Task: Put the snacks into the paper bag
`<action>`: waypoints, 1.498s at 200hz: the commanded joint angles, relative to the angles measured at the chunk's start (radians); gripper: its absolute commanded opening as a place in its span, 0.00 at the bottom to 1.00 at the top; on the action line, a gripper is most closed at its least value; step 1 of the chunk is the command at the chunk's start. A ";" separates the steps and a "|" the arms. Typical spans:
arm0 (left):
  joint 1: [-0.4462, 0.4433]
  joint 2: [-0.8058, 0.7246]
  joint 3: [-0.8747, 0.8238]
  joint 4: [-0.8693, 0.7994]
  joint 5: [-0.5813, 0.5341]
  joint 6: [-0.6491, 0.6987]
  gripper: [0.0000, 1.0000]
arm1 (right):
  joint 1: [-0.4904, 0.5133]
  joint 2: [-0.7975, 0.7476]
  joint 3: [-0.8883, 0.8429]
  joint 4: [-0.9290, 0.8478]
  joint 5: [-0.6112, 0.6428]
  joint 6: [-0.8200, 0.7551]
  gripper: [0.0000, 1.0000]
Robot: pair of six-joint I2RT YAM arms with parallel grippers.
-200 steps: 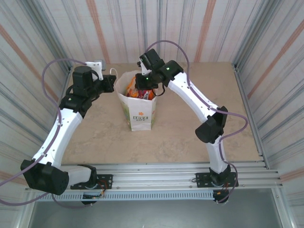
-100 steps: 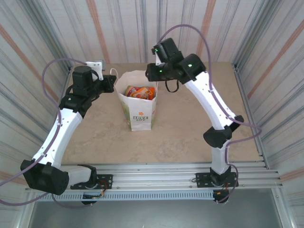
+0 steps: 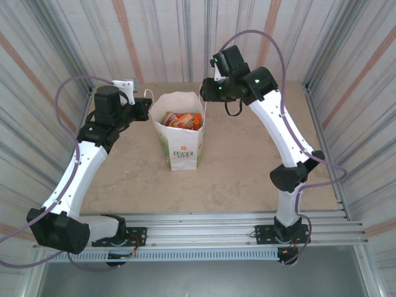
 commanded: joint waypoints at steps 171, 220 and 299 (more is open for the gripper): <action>-0.199 0.144 0.222 0.009 0.023 0.074 0.00 | -0.173 -0.174 -0.248 0.041 0.033 -0.101 0.00; -0.258 0.166 0.235 0.004 -0.005 0.073 0.03 | -0.219 -0.317 -0.461 0.115 0.008 -0.075 0.00; -0.194 0.029 0.221 -0.111 -0.163 0.123 0.57 | -0.343 -0.475 -0.594 0.180 -0.041 -0.129 0.54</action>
